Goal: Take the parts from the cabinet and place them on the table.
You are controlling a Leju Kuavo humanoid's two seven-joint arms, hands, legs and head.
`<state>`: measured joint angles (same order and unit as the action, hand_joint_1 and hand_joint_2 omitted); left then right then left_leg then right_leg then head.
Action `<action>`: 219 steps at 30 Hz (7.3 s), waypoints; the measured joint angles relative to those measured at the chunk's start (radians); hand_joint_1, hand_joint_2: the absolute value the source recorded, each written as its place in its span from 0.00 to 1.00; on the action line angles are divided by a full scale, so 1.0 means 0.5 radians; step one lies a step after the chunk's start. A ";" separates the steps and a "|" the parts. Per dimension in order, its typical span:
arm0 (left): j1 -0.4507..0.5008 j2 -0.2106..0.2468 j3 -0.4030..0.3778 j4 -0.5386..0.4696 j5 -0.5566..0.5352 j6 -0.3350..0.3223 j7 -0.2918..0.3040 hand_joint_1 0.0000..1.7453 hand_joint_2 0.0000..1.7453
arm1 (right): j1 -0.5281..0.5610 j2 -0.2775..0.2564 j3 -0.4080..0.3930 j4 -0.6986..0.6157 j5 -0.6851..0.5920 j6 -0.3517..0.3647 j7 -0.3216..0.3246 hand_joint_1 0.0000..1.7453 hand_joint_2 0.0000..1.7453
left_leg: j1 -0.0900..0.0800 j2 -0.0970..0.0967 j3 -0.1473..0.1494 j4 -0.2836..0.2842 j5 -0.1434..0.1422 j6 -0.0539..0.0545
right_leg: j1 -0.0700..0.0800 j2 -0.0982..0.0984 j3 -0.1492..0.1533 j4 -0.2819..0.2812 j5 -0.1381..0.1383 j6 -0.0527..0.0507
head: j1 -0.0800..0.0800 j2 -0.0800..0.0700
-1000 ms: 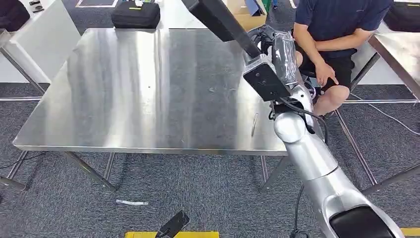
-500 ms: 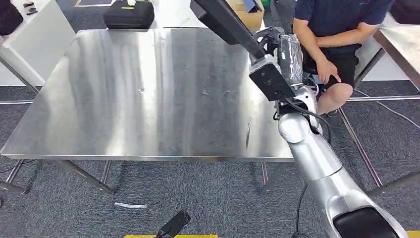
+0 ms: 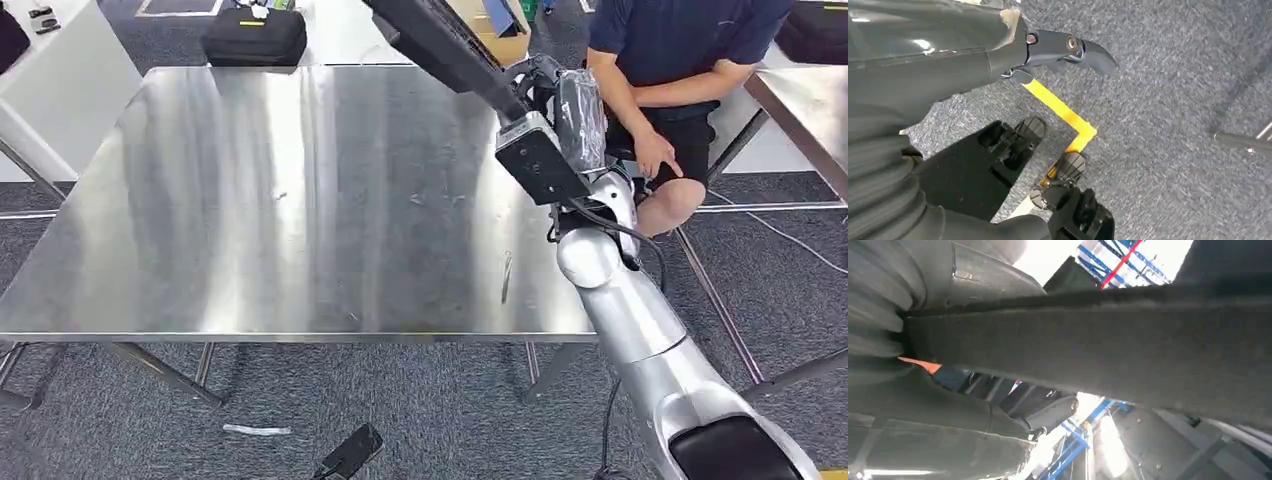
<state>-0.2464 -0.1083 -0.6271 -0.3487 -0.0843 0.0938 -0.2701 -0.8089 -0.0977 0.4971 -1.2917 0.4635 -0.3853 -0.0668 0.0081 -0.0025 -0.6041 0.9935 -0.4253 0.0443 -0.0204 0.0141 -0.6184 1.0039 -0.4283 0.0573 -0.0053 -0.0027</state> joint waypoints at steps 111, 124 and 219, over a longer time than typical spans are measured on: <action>-0.026 -0.077 -0.052 0.002 -0.203 -0.113 0.012 0.00 1.00 | -0.342 0.256 0.628 1.746 1.589 0.414 0.759 1.00 1.00 | -0.050 -0.010 0.109 -0.013 -0.098 -0.004 | 0.010 -0.022 -0.048 -0.029 0.105 -0.021 | 0.004 0.000; -0.026 -0.077 -0.051 0.002 -0.203 -0.115 0.011 0.00 1.00 | -0.344 0.248 0.611 1.749 1.589 0.414 0.759 1.00 1.00 | -0.050 -0.010 0.109 -0.013 -0.098 -0.004 | 0.010 -0.022 -0.048 -0.029 0.105 -0.021 | 0.004 0.000; 0.125 0.027 0.178 0.002 -0.146 0.148 -0.079 0.00 0.00 | -0.718 -0.956 -0.549 1.265 0.368 0.085 -0.104 0.00 0.00 | -0.071 -0.009 0.106 -0.010 -0.111 0.026 | 0.008 -0.024 -0.045 -0.033 0.105 -0.017 | 0.003 0.000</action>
<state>-0.1839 -0.0950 -0.5383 -0.3479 -0.1576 0.1679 -0.3098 -1.1680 -0.5757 0.2224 -0.6592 0.6477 -0.3426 -0.1186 -0.0272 -0.0071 -0.5513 0.9885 -0.4807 0.0571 -0.0166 0.0022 -0.6410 0.9874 -0.3760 0.0487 -0.0038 -0.0027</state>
